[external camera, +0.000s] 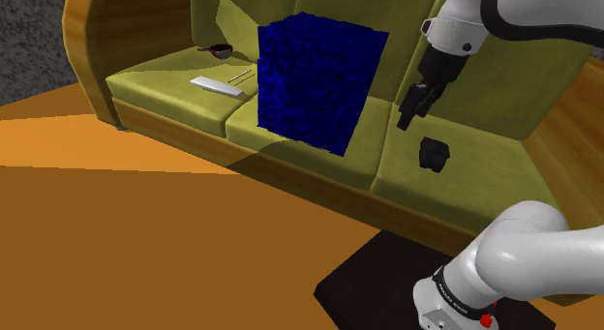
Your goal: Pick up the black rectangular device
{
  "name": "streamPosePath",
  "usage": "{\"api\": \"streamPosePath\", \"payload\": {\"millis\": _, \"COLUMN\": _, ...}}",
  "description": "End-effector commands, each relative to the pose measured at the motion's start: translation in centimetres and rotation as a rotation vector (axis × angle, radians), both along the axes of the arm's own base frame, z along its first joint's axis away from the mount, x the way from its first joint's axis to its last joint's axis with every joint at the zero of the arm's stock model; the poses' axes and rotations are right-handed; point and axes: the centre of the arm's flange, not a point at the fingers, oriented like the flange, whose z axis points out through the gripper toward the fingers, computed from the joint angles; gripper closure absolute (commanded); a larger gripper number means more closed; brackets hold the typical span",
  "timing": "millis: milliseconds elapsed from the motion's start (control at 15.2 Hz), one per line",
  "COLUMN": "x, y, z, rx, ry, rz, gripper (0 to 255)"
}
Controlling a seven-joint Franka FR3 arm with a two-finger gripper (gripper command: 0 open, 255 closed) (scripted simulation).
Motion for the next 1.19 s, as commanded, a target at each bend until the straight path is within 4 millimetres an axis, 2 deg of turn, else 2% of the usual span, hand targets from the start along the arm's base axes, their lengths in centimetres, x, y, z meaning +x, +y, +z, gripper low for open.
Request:
{"api": "streamPosePath", "payload": {"millis": 0, "x": 0.0, "y": 0.0, "z": 0.0, "rx": 0.000, "ry": 0.000, "rz": 0.000, "gripper": 0}}
{"api": "streamPosePath", "payload": {"millis": 264, "x": 1.4, "y": -4.7, "z": -2.1, "rx": 0.003, "ry": 0.006, "rz": -0.192, "gripper": 0}}
{"api": "streamPosePath", "payload": {"millis": 528, "x": 1.9, "y": -9.6, "z": -4.1, "rx": 0.005, "ry": 0.013, "rz": -0.384, "gripper": 0}}
{"api": "streamPosePath", "payload": {"millis": 792, "x": 1.4, "y": -14.4, "z": -6.2, "rx": 0.008, "ry": 0.019, "rz": -0.577, "gripper": 0}}
{"api": "streamPosePath", "payload": {"millis": 1122, "x": -0.5, "y": -20.2, "z": -8.8, "rx": 0.011, "ry": 0.027, "rz": -0.817, "gripper": 0}}
